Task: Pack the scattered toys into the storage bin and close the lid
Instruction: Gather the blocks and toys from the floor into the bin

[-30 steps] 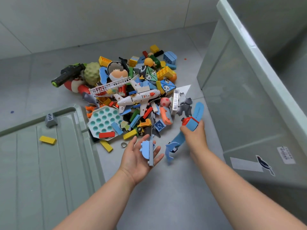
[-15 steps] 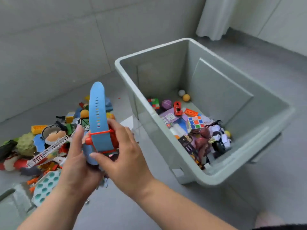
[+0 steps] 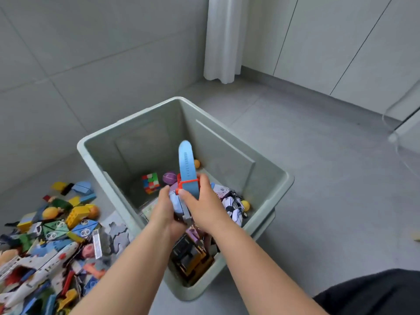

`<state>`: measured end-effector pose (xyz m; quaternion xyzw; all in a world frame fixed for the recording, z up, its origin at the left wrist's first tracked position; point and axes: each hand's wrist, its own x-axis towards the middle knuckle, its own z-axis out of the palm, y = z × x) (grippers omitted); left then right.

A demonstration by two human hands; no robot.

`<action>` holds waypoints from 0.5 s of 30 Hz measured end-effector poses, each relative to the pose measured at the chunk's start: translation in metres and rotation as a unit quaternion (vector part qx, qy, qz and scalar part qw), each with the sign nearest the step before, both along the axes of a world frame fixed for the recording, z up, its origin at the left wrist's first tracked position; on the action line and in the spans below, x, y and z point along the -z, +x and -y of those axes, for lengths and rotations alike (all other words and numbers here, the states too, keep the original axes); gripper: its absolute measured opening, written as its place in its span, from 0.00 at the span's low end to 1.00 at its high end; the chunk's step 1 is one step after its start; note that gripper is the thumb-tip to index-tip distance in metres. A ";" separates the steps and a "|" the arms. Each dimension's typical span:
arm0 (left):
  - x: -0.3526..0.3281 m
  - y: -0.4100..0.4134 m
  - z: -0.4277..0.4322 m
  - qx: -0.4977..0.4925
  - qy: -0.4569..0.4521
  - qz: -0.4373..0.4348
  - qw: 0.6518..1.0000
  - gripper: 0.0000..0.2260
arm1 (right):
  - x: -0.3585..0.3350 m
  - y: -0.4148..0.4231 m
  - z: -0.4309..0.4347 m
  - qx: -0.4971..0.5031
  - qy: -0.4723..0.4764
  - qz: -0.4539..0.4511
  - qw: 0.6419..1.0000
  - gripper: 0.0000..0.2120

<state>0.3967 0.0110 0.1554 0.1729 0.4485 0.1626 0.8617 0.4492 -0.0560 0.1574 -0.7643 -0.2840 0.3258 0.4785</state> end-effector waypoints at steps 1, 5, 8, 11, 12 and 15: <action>0.007 0.003 0.002 0.010 -0.014 -0.023 1.000 0.20 | 0.007 0.006 0.002 -0.006 -0.027 -0.012 1.000 0.19; 0.026 0.004 -0.001 0.027 -0.042 -0.106 0.993 0.24 | 0.027 0.018 0.006 -0.033 -0.106 -0.046 0.993 0.23; 0.032 0.001 -0.007 0.012 -0.039 -0.156 0.987 0.22 | 0.035 0.025 0.008 -0.041 -0.136 -0.050 0.989 0.20; 0.029 0.000 -0.008 -0.007 -0.040 -0.150 0.988 0.20 | 0.037 0.030 0.010 -0.024 -0.150 -0.056 0.987 0.16; 0.025 0.000 -0.007 -0.012 -0.040 -0.143 0.989 0.19 | 0.038 0.031 0.010 -0.017 -0.156 -0.050 0.986 0.15; 0.013 -0.003 -0.004 0.008 -0.028 -0.145 0.989 0.17 | 0.044 0.031 0.010 -0.004 -0.168 -0.055 0.984 0.10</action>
